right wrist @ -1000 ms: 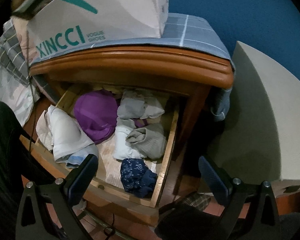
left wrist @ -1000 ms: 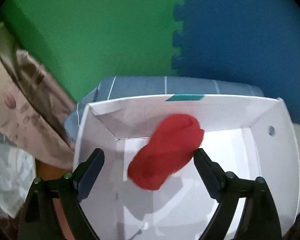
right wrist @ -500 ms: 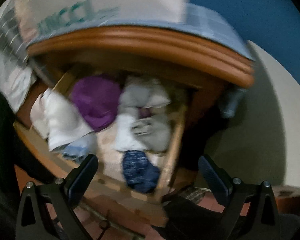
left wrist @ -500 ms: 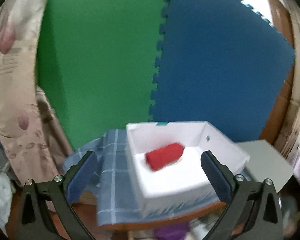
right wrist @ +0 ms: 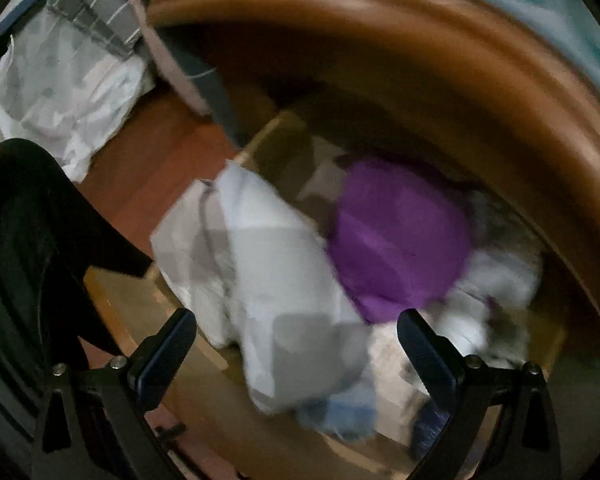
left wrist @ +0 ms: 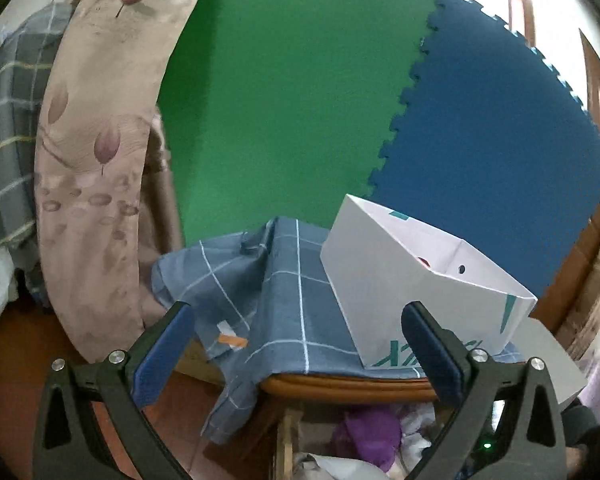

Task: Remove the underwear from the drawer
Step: 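Reach the right tool into the drawer and grasp the white underwear, then lift the white underwear with the right gripper over the white box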

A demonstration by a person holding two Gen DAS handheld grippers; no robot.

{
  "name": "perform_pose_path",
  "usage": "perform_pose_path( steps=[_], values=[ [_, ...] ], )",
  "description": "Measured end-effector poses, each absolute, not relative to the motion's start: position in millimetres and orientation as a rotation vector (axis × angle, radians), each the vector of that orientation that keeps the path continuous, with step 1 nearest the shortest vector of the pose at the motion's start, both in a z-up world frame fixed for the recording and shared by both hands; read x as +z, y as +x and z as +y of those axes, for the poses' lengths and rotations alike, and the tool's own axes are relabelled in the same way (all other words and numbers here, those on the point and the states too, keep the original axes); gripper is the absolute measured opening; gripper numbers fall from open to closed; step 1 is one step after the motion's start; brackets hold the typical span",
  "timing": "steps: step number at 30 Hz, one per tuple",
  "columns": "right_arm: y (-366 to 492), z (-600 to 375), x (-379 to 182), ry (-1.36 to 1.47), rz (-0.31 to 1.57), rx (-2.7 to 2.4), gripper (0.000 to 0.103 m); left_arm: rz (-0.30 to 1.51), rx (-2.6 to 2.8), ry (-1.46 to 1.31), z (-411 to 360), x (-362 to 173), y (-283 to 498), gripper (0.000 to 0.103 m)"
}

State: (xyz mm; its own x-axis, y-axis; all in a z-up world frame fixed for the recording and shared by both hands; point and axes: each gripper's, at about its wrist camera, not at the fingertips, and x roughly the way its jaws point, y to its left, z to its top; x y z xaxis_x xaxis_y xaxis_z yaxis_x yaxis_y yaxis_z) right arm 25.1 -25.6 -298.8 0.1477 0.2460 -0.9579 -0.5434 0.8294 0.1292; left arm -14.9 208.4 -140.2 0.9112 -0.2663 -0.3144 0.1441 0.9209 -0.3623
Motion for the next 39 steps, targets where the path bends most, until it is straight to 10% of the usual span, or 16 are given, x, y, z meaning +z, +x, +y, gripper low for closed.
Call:
perform_pose_path(
  steps=[10,12,13,15,21,24,27,31,39],
  values=[
    [50,14,-362,-0.259,1.482,0.53,0.102,0.378,-0.21,-0.337,216,-150,-16,0.102],
    [52,7,-365,-0.197,1.491,0.547,0.063,0.382,-0.199,-0.351,219,-152,-16,0.102],
    [52,2,-366,-0.177,1.502,0.551,0.023,0.383,-0.194,-0.355,220,-152,-16,0.102],
    [49,-6,-359,-0.185,1.471,0.543,0.017,0.383,-0.185,-0.362,221,-153,-17,0.102],
    [33,-30,-338,-0.136,1.414,0.545,0.015,0.39,-0.172,-0.358,218,-152,-13,0.102],
    [39,-47,-340,-0.074,1.402,0.497,0.035,0.393,-0.178,-0.335,211,-151,-11,0.102],
    [40,-69,-333,-0.017,1.371,0.443,0.034,0.405,-0.179,-0.305,203,-152,-8,0.102],
    [33,-64,-331,-0.096,1.354,0.475,0.013,0.415,-0.175,-0.284,199,-153,-4,0.102],
    [-3,-74,-240,-0.102,1.133,0.495,0.011,0.435,-0.149,-0.286,201,-156,0,0.102]
  ],
)
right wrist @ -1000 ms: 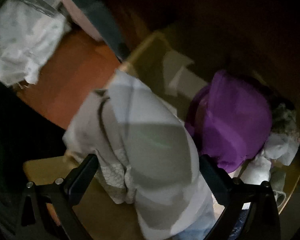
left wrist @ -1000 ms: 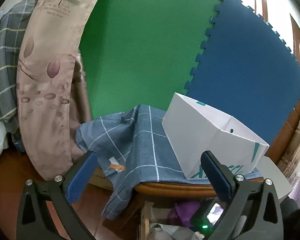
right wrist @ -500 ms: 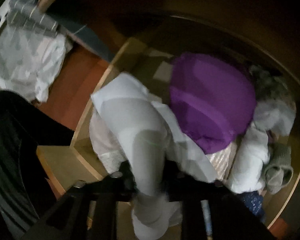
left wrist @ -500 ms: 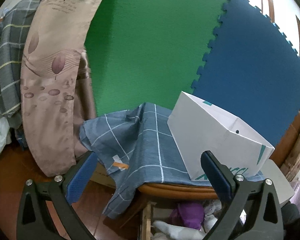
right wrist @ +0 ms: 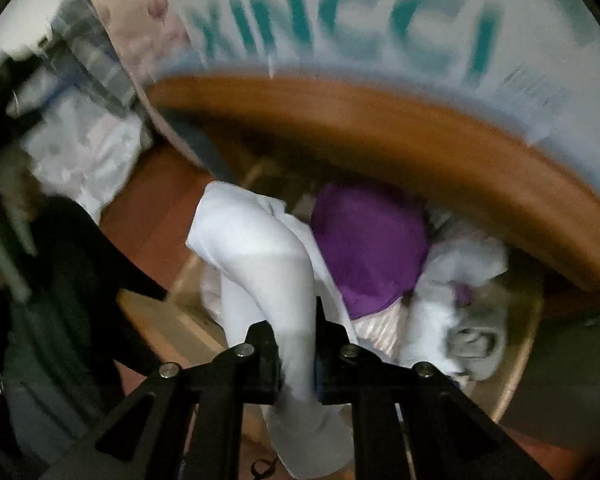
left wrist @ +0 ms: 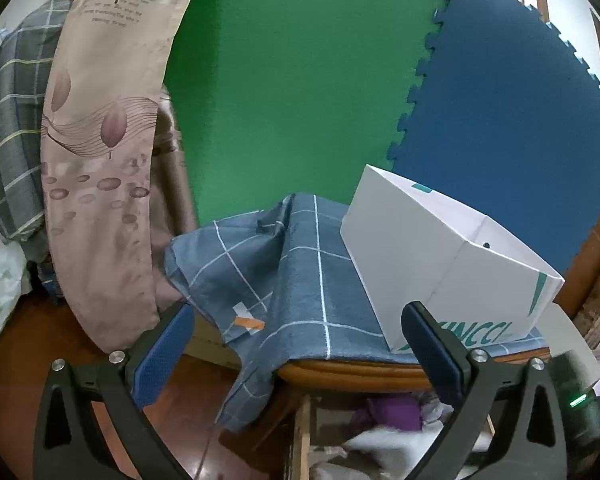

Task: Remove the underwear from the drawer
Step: 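Lift the white underwear with the right gripper over the white box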

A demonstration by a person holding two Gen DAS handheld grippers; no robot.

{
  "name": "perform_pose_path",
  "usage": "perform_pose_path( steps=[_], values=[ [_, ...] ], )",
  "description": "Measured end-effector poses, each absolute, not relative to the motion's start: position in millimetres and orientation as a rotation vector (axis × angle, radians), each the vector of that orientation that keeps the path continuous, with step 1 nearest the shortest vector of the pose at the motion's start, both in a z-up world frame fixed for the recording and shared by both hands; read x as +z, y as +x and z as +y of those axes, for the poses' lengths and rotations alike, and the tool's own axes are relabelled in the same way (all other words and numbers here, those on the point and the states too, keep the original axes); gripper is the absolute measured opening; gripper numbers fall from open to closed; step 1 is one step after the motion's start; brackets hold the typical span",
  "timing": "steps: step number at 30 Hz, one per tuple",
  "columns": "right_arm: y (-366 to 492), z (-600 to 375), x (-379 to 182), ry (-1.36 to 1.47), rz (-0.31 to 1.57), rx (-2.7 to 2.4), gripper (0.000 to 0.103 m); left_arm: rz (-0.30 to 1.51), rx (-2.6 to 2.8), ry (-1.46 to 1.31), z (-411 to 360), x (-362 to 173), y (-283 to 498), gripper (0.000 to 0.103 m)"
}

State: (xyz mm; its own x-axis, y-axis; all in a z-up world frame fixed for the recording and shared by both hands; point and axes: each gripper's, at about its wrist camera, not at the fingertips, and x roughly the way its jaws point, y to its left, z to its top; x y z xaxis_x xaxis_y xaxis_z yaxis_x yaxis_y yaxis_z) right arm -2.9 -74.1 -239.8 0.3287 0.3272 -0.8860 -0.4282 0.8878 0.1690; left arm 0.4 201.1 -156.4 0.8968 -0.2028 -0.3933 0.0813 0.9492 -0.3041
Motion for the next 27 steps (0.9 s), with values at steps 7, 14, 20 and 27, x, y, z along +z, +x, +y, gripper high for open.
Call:
perform_pose_path(
  steps=[7,14,20,27],
  values=[
    [-33,-135,-152,0.041,0.977,0.411,0.011,0.443,-0.144,-0.277,198,-156,1,0.102],
    [-56,-183,-61,0.113,0.807,0.333,0.011,0.463,-0.138,-0.244,190,-159,3,0.102],
    [-54,-195,18,0.09,0.634,0.282,0.011,0.474,-0.133,-0.227,186,-160,4,0.102],
    [-33,-191,87,0.07,0.481,0.262,0.011,0.479,-0.126,-0.224,185,-161,5,0.102]
  ],
)
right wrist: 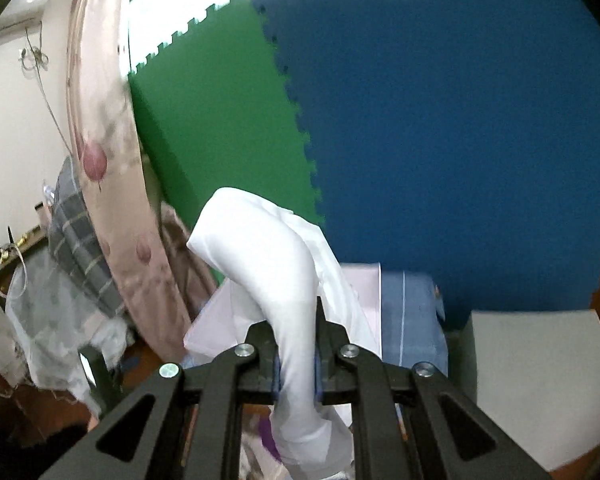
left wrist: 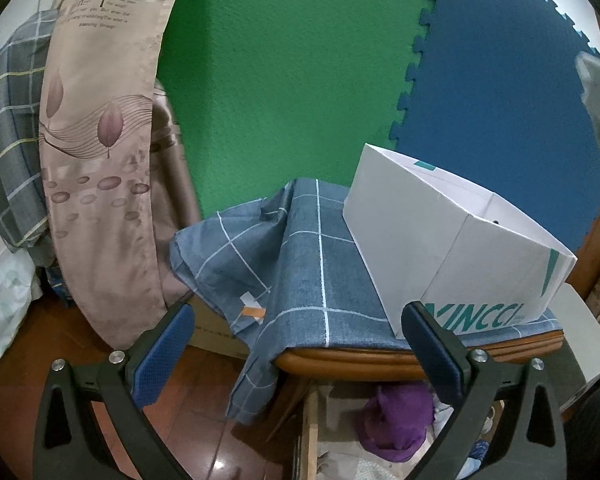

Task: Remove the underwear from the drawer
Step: 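Lift the white underwear with the right gripper over the white box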

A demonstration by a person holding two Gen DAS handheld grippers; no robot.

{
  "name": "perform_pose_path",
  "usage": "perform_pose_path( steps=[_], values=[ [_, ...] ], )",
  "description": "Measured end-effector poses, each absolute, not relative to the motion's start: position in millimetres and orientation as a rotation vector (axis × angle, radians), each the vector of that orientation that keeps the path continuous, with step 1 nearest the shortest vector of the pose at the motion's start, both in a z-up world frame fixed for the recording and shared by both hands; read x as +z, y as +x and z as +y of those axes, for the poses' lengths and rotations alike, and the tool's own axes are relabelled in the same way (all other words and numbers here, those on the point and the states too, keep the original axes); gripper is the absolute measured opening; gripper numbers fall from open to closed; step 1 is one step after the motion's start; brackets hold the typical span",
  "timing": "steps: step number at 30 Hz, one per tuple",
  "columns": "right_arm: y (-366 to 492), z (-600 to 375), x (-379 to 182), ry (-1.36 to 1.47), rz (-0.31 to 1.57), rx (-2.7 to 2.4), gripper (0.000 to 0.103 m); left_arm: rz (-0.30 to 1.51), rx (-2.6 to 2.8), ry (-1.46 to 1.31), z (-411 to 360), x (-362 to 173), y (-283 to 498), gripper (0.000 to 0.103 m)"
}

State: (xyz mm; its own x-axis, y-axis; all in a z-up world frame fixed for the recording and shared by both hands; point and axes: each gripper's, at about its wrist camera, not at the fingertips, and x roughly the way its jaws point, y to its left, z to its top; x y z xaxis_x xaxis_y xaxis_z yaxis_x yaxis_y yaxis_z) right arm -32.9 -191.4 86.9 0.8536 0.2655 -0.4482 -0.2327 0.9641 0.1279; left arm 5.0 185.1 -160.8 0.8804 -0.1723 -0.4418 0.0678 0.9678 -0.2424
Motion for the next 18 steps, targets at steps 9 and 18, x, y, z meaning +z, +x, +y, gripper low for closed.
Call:
perform_pose_path(
  steps=[9,18],
  values=[
    [18,-165,105,0.075,0.422,0.234,0.011,0.476,-0.124,-0.237,190,-161,4,0.102],
    [68,-143,65,0.08,0.479,0.134,0.011,0.474,-0.123,-0.242,192,-162,4,0.102]
  ],
)
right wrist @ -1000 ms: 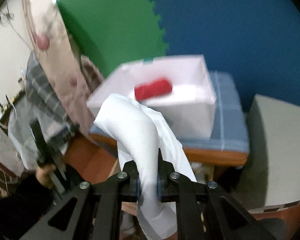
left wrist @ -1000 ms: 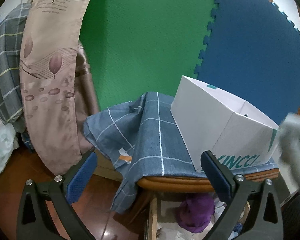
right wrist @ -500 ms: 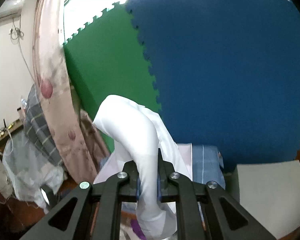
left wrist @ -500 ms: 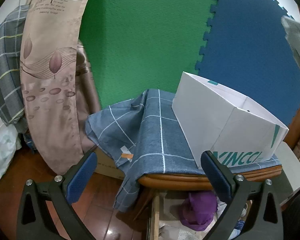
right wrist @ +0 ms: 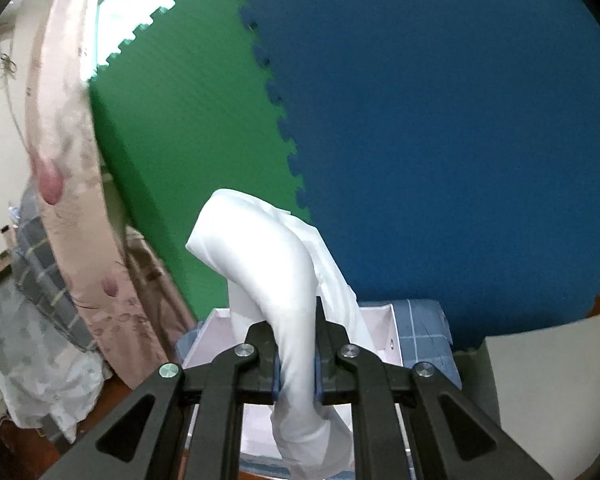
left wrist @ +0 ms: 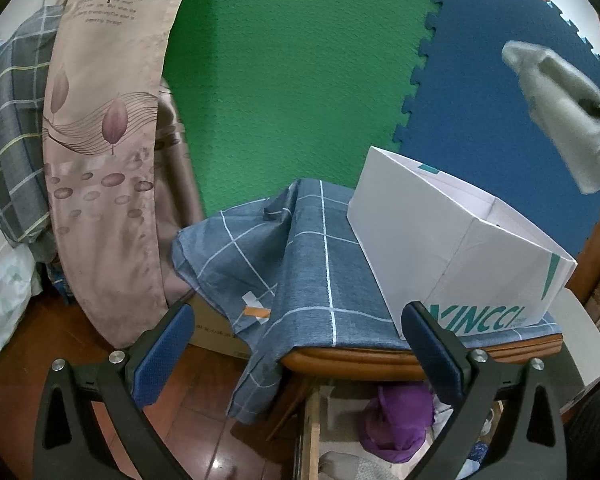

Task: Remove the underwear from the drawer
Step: 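Lift the white underwear with the right gripper over the white box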

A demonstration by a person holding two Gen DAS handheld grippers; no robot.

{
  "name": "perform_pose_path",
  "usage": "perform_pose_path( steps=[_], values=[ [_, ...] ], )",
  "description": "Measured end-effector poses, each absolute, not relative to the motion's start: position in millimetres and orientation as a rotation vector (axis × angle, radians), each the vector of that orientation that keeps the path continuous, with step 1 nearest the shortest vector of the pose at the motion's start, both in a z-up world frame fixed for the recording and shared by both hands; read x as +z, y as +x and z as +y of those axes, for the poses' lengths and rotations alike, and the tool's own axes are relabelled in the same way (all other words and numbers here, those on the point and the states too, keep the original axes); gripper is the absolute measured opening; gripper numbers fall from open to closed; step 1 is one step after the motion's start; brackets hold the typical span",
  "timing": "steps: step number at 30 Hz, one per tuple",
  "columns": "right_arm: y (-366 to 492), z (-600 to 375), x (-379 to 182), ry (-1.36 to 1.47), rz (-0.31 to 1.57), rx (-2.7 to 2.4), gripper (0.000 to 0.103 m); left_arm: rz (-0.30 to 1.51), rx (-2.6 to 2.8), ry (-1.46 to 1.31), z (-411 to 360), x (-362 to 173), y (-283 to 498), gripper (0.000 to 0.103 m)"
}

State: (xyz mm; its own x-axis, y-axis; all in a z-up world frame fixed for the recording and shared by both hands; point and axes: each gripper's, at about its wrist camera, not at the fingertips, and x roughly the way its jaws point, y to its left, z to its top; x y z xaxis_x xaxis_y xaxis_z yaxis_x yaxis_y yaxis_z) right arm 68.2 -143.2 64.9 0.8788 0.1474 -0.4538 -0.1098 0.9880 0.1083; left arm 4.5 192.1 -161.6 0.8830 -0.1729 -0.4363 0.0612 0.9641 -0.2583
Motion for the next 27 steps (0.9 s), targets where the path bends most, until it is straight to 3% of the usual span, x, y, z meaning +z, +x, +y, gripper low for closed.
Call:
perform_pose_path(
  steps=[15,27],
  values=[
    [116,-133,-38,-0.025,0.664,-0.024,0.011,0.471,-0.121,-0.245,194,-163,2,0.102],
    [122,-135,-63,-0.064,0.702,-0.057,0.011,0.471,-0.119,-0.242,193,-163,3,0.102]
  ],
)
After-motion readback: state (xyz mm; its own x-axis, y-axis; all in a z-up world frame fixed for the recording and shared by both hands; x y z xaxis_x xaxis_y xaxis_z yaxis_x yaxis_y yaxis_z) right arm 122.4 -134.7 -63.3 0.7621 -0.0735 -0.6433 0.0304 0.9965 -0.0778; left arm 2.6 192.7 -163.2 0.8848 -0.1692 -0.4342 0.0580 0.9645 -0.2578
